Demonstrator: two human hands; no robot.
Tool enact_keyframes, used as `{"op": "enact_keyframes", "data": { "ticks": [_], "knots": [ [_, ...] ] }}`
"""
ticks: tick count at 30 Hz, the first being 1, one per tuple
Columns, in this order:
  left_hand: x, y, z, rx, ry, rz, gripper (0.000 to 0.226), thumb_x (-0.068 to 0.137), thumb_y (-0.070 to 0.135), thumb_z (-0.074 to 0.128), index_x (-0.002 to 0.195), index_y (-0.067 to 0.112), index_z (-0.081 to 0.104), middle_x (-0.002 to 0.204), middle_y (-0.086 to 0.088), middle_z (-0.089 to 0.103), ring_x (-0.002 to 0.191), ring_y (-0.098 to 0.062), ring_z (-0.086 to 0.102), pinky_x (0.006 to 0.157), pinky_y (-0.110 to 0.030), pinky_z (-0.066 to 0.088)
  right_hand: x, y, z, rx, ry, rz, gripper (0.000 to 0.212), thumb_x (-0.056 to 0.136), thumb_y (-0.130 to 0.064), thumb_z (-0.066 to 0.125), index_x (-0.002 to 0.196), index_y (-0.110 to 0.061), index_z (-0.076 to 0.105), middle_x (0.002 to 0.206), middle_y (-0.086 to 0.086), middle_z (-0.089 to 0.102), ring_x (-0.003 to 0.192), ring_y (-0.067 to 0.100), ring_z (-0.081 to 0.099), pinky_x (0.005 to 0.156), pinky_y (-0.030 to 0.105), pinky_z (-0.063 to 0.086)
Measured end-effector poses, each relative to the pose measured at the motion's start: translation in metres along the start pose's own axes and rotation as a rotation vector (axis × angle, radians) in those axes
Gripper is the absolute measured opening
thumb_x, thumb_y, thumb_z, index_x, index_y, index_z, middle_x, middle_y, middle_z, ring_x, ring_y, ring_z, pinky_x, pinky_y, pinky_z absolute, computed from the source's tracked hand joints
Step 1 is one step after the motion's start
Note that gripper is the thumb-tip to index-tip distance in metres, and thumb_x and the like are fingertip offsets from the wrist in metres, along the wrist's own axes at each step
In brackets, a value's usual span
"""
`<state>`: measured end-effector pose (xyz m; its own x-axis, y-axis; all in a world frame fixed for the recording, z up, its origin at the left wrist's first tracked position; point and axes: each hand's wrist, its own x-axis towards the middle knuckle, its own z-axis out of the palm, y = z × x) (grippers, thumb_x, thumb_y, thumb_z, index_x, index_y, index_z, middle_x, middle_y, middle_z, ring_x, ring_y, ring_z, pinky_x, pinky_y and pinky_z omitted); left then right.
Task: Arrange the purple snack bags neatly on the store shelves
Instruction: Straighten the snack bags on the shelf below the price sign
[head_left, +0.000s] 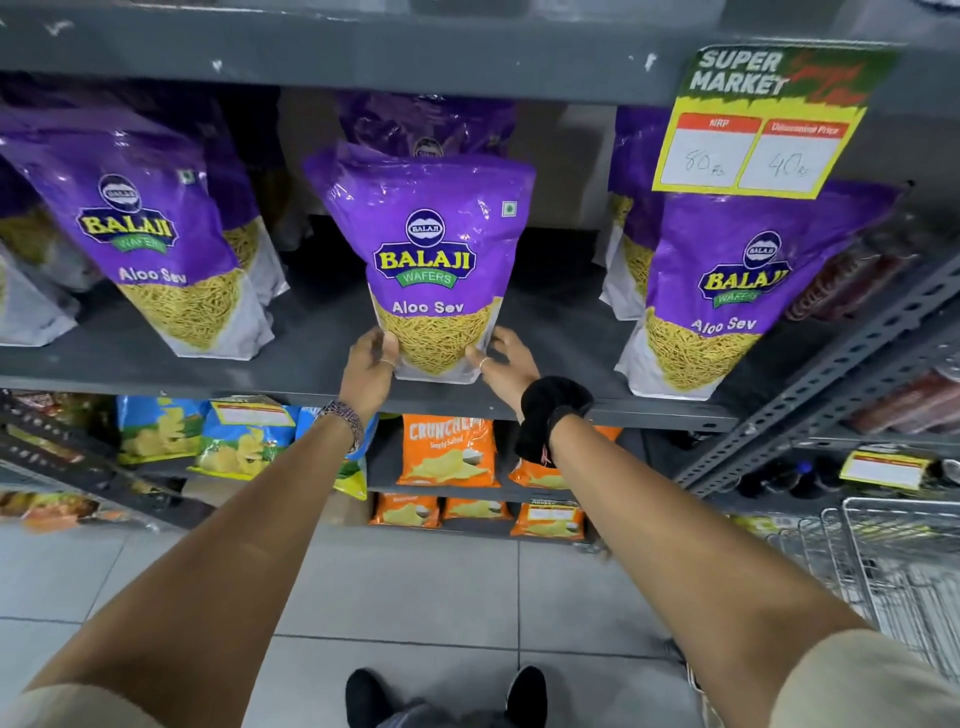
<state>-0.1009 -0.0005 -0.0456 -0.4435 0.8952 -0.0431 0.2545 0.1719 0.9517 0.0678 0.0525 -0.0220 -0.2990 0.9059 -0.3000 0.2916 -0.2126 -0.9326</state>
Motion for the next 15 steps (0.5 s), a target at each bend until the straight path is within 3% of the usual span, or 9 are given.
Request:
{"op": "enact_keyframes", "data": {
  "ticks": [5, 9, 11, 13, 15],
  "knots": [
    [-0.005, 0.0, 0.001, -0.009, 0.017, -0.014, 0.017, 0.096, 0.037, 0.038, 0.084, 0.039, 0.05, 0.095, 0.004, 0.062, 0.098, -0.02, 0.059, 0.09, -0.043, 0.05, -0.006, 0.0, 0.002, 0.008, 0.016, 0.01, 0.049, 0.088, -0.027, 0.059, 0.133, -0.017, 0.042, 0.139, 0.004, 0.052, 0.128, 0.022, 0.048, 0.107, 0.043, 0.044],
    [-0.01, -0.002, 0.002, -0.023, 0.061, -0.03, 0.02, 0.094, 0.042, 0.037, 0.094, 0.031, 0.054, 0.11, -0.006, 0.062, 0.107, -0.023, 0.057, 0.095, -0.045, 0.049, -0.009, 0.0, 0.006, 0.008, 0.028, 0.023, 0.05, 0.088, -0.024, 0.059, 0.134, -0.016, 0.041, 0.135, 0.003, 0.053, 0.125, 0.02, 0.049, 0.107, 0.044, 0.043],
    [-0.013, -0.009, 0.0, -0.029, 0.125, -0.066, 0.024, 0.094, 0.045, 0.035, 0.086, 0.033, 0.054, 0.106, -0.008, 0.062, 0.109, -0.029, 0.055, 0.099, -0.048, 0.045, -0.011, 0.006, 0.01, 0.037, 0.096, 0.068, 0.049, 0.088, -0.02, 0.059, 0.132, -0.011, 0.042, 0.123, 0.0, 0.054, 0.114, 0.019, 0.052, 0.105, 0.043, 0.044],
    [-0.015, -0.02, -0.008, -0.083, 0.235, -0.136, 0.036, 0.093, 0.048, 0.037, 0.101, 0.021, 0.058, 0.119, -0.018, 0.058, 0.118, -0.036, 0.051, 0.106, -0.05, 0.039, -0.015, 0.016, 0.016, 0.083, 0.213, 0.138, 0.041, 0.086, -0.016, 0.058, 0.124, -0.006, 0.046, 0.118, 0.009, 0.057, 0.106, 0.023, 0.055, 0.102, 0.046, 0.046],
    [-0.014, -0.028, -0.025, -0.103, 0.354, -0.151, 0.042, 0.095, 0.039, 0.039, 0.114, 0.005, 0.053, 0.122, -0.018, 0.055, 0.115, -0.029, 0.051, 0.108, -0.044, 0.037, -0.024, 0.019, 0.027, 0.097, 0.231, 0.2, 0.033, 0.086, -0.012, 0.054, 0.117, 0.0, 0.052, 0.105, 0.02, 0.061, 0.095, 0.026, 0.056, 0.1, 0.047, 0.048]
  ]
}}
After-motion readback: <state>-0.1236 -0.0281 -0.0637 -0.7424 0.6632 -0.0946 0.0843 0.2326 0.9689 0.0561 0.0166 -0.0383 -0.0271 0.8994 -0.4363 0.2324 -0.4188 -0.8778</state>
